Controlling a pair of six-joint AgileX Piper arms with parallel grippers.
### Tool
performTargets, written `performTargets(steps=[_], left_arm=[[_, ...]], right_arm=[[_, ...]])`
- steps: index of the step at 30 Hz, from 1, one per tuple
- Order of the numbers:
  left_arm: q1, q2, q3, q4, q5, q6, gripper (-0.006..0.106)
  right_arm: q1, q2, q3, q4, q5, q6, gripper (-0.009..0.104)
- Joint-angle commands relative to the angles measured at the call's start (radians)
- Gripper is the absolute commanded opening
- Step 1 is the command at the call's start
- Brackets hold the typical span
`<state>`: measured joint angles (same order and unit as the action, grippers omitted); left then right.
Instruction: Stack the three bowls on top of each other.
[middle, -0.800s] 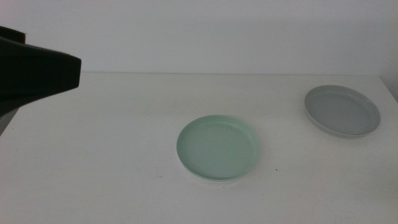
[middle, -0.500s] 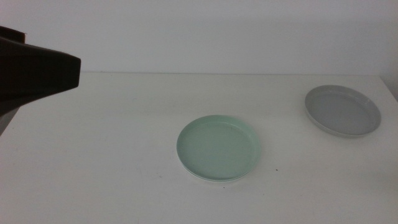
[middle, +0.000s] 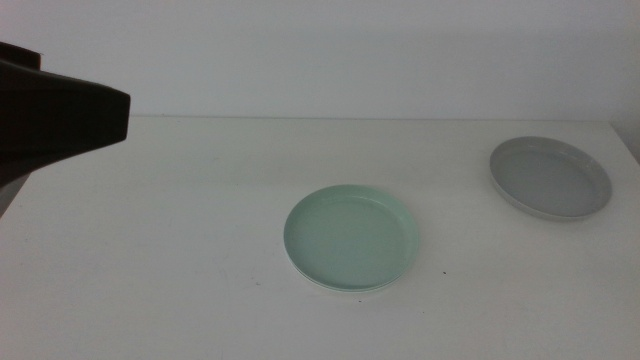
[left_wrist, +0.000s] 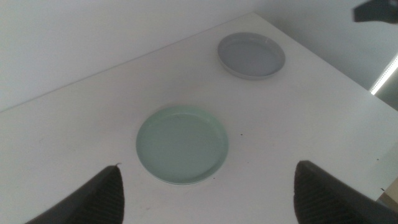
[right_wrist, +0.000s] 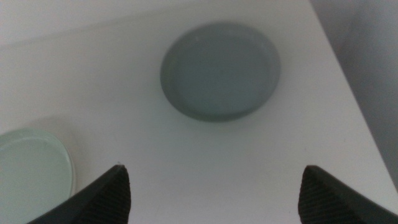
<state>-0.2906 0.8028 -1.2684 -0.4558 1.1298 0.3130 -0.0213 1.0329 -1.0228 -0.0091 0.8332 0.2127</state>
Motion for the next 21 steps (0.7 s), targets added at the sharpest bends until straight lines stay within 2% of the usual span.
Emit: performTargets(steps=[1,11,21], left_arm=[[0.001,-0.001,0.001,-0.007,-0.014,-0.004,0.094],[0.001,-0.001,0.001,-0.007,-0.014,-0.004,0.094],[0.001,-0.001,0.001,-0.007,-0.014,-0.004,0.094]], right_arm=[[0.002,0.106,-0.100,-0.007,0.094,0.010,0.093],[-0.005,0.410,-0.305,-0.020,0.133,-0.057,0.093],[-0.139,0.785,-0.700,0.048,0.254,-0.066,0.093]])
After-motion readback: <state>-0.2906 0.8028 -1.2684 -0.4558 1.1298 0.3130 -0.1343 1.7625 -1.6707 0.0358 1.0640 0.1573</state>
